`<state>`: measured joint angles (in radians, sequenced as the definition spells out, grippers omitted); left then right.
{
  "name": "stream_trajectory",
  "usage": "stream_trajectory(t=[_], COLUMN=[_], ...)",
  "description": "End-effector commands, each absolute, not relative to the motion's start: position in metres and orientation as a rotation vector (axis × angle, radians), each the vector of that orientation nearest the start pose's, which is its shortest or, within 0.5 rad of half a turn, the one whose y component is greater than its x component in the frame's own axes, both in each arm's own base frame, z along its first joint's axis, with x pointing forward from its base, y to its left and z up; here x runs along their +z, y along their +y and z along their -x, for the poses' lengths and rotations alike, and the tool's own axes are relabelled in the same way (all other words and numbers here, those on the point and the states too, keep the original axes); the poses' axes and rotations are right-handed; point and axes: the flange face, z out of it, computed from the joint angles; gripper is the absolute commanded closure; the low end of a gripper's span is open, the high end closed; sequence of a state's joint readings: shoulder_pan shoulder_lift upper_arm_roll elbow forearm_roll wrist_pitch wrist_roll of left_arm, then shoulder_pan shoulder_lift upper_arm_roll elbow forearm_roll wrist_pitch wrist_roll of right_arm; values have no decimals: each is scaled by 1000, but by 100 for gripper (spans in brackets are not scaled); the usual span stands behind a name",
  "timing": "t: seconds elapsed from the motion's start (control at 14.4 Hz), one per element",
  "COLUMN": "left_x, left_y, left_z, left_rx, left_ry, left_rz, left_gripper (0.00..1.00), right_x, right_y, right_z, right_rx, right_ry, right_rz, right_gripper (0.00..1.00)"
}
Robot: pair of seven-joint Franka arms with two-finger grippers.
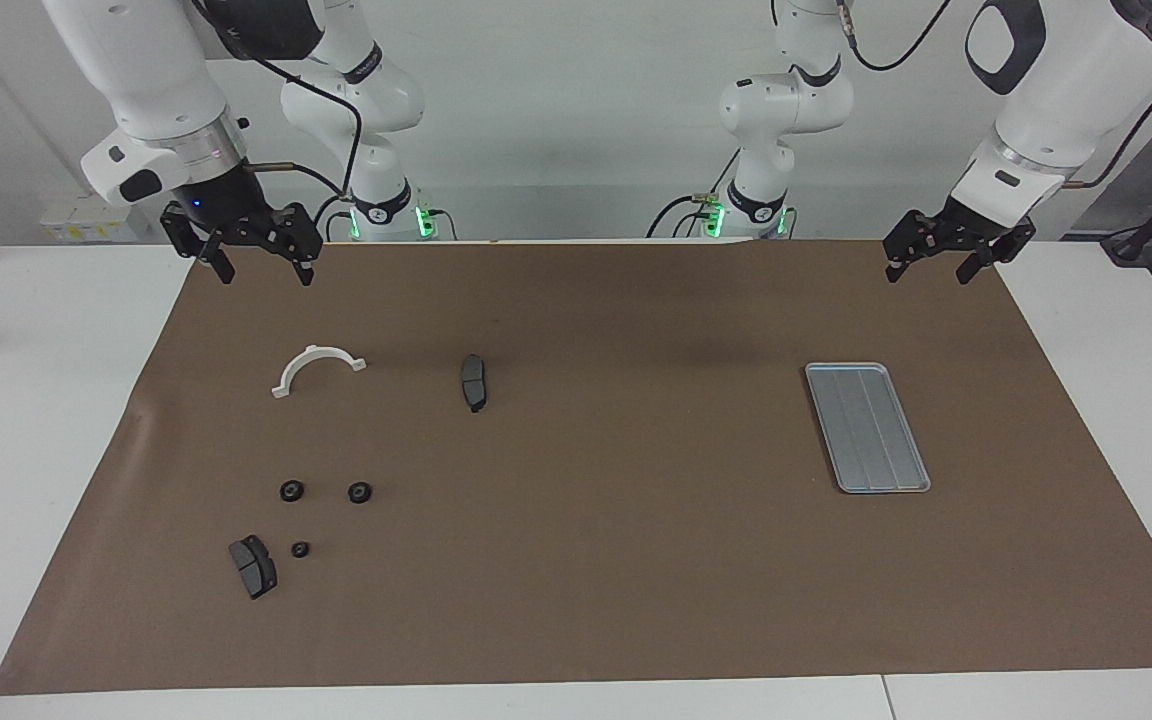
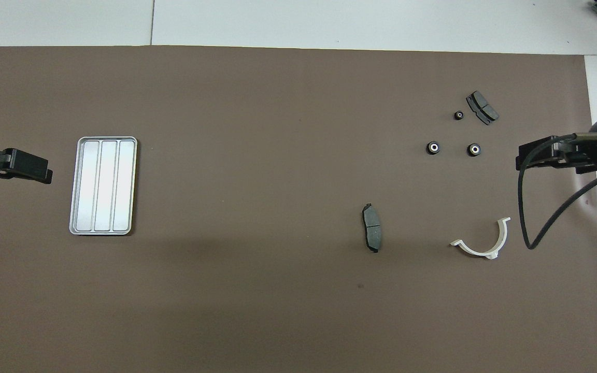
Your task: Pick bearing gear from pile to tray
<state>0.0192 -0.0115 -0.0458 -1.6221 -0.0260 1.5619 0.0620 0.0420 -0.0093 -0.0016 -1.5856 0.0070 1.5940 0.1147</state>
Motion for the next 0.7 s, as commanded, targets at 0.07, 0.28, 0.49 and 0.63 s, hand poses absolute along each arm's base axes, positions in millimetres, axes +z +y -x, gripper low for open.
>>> stream_trajectory(t=[0.07, 0.28, 0.49, 0.63], left_x=[608, 608, 608, 608], left_y=[-14, -14, -14, -14], left_z=[-540, -540, -540, -540], left_rx=[82, 84, 84, 84], left_ry=[145, 145, 145, 145], left_rz=[3149, 3149, 3150, 3149], left_gripper=[0, 0, 0, 0], right_x=[628, 627, 626, 625], right_y=[21, 21, 21, 20], right_z=[-545, -545, -545, -545], right_rx=[-18, -13, -10, -5], right_ry=[144, 155, 187, 192], right_rz=[3108, 3091, 3069, 3066], right_gripper=[0, 0, 0, 0])
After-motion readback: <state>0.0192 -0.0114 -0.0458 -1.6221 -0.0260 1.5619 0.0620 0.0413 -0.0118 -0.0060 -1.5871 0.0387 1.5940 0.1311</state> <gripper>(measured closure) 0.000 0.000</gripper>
